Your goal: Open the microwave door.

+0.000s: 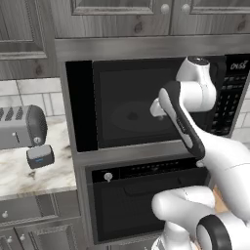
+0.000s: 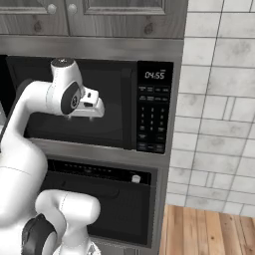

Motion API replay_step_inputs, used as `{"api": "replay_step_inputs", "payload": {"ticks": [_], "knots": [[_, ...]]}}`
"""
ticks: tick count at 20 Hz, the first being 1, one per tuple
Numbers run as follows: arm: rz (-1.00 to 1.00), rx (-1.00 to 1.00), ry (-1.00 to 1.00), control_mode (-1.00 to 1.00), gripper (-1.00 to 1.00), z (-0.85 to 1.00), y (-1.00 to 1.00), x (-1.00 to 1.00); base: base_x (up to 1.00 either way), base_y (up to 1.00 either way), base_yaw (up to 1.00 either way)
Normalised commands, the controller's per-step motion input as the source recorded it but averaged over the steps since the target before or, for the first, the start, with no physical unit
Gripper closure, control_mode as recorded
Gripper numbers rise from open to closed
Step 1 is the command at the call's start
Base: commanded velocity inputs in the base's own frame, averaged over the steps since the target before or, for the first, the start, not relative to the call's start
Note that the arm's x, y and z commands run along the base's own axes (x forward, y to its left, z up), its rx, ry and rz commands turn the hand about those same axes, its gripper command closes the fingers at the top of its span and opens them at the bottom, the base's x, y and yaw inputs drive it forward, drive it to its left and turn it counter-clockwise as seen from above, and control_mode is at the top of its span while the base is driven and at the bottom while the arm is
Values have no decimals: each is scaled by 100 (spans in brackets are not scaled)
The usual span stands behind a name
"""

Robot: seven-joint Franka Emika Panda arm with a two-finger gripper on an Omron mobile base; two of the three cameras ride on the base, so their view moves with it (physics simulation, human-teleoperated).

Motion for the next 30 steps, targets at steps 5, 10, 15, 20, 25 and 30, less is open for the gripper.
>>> {"api": "replay_step_inputs", "payload": {"ticks": [5, 10, 15, 20, 25, 30], "knots": [[0, 0, -12, -100, -100, 0, 0, -13, 0, 0, 0], [0, 0, -1, 100, -100, 0, 0, -27, -12, -1, 0], [0, 0, 0, 100, -100, 0, 0, 0, -56, -16, 0], [0, 0, 0, 100, -100, 0, 0, 0, -22, -36, -1], [0, 0, 0, 100, -100, 0, 0, 0, -4, -70, 0], [0, 0, 0, 100, -100, 0, 0, 0, -41, -40, -2]]}}
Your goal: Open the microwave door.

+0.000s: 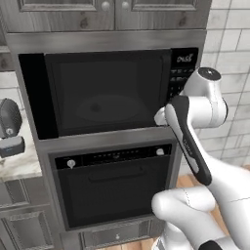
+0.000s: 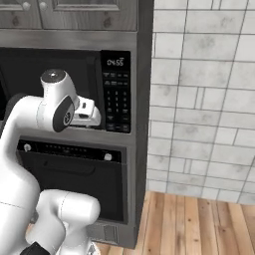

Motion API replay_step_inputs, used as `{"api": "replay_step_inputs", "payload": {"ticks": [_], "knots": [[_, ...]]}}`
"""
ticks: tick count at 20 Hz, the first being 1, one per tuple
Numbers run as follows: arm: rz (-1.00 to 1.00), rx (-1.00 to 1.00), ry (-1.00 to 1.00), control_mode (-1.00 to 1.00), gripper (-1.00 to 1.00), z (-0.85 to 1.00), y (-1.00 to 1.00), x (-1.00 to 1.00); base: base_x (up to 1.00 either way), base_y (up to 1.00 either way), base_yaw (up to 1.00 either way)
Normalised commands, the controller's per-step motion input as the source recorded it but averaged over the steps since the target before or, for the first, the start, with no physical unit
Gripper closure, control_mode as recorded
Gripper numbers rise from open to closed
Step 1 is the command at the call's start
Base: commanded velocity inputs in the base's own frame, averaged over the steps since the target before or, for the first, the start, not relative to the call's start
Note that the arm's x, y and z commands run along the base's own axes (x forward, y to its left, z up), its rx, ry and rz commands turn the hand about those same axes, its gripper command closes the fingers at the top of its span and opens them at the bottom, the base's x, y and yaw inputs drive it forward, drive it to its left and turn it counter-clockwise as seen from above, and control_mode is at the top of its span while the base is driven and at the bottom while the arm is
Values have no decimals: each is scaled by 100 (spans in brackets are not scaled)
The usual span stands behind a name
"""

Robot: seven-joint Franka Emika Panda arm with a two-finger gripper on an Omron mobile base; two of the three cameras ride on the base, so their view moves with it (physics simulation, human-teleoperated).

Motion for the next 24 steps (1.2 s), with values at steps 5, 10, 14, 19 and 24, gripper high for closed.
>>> {"api": "replay_step_inputs", "payload": {"ticks": [5, 10, 14, 19, 24], "knots": [[0, 0, 0, 100, -100, 0, 0, 0, -47, -19, -3], [0, 0, 0, -100, -100, 0, 0, 0, -6, -2, -1], [0, 0, -8, -100, -100, 1, 0, -10, 0, 0, 0], [0, 0, -19, -100, -100, 13, 0, -21, 0, 0, 0], [0, 0, -33, -100, -100, 32, -5, -5, 0, 0, 0]]}}
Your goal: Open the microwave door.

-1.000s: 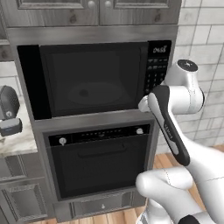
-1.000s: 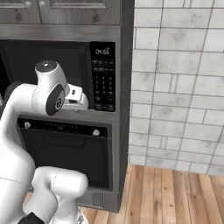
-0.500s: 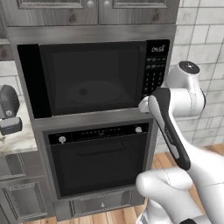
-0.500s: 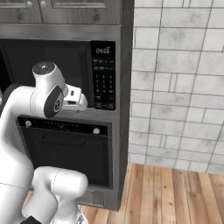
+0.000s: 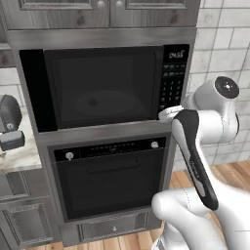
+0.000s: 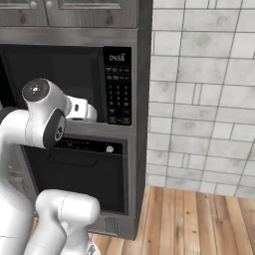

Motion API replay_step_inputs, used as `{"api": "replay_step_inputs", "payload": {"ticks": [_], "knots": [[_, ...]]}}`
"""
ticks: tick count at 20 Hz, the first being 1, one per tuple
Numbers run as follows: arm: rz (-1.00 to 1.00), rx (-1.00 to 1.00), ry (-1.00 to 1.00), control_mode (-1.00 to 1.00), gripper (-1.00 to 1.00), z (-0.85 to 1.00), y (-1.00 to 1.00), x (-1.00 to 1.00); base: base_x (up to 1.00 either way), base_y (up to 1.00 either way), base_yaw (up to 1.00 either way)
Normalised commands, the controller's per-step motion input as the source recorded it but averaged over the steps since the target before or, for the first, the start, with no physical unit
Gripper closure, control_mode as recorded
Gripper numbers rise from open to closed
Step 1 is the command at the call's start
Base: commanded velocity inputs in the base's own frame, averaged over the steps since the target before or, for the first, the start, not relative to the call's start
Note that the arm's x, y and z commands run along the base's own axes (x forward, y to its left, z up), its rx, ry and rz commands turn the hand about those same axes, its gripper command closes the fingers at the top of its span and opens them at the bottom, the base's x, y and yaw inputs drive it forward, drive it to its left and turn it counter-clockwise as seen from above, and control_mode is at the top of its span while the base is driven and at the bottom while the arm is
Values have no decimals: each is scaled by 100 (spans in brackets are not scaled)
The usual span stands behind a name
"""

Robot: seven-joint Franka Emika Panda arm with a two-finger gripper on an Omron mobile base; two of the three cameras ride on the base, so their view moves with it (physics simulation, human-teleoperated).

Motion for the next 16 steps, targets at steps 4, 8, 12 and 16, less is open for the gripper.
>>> {"api": "replay_step_inputs", "payload": {"ticks": [4, 8, 12, 16], "knots": [[0, 0, -33, -100, -100, 31, -2, 4, 0, 0, 0], [-6, 0, -29, -100, -100, 26, -2, 36, 0, 0, 0], [-11, 2, -14, -100, -100, 39, -1, 53, 0, 0, 0], [-5, 1, -2, -100, -100, 32, 0, 46, 0, 0, 0]]}}
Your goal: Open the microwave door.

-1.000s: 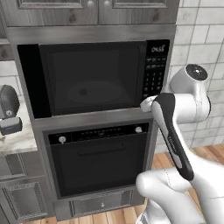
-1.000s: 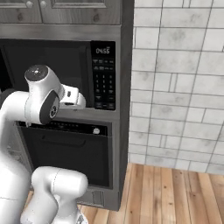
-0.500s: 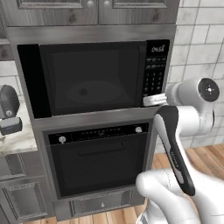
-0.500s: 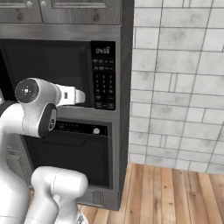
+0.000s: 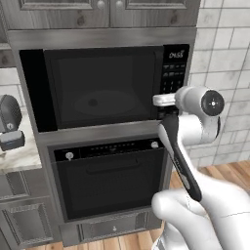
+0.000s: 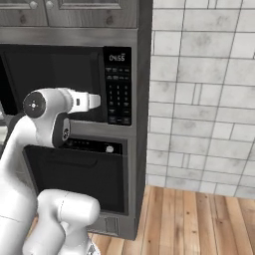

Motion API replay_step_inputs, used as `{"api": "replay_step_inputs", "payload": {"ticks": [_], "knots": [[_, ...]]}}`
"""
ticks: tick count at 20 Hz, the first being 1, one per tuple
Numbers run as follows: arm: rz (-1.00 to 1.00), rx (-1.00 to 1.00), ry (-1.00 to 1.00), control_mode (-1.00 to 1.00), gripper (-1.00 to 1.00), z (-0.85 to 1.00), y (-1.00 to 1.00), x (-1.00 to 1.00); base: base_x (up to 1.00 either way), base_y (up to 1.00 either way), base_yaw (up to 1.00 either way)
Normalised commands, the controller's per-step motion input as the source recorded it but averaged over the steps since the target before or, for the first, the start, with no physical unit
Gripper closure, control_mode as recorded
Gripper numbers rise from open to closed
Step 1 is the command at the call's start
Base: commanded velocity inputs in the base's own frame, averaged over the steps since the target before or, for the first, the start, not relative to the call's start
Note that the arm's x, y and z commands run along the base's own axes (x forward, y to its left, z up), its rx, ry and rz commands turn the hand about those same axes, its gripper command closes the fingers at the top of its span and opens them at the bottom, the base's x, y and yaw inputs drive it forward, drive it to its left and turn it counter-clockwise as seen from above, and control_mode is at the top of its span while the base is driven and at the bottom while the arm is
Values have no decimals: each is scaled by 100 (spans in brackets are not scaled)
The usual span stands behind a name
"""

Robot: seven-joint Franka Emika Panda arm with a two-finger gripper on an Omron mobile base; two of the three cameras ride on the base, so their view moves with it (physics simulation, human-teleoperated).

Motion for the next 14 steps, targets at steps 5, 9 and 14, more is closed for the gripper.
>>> {"api": "replay_step_inputs", "payload": {"ticks": [5, 9, 14], "knots": [[1, 1, -1, -100, -100, 2, -10, 13, 0, 0, 0], [5, 4, -3, -100, -100, 0, -2, 12, 0, 0, 0], [4, 8, 0, -100, -100, -1, 0, 40, 0, 0, 0]]}}
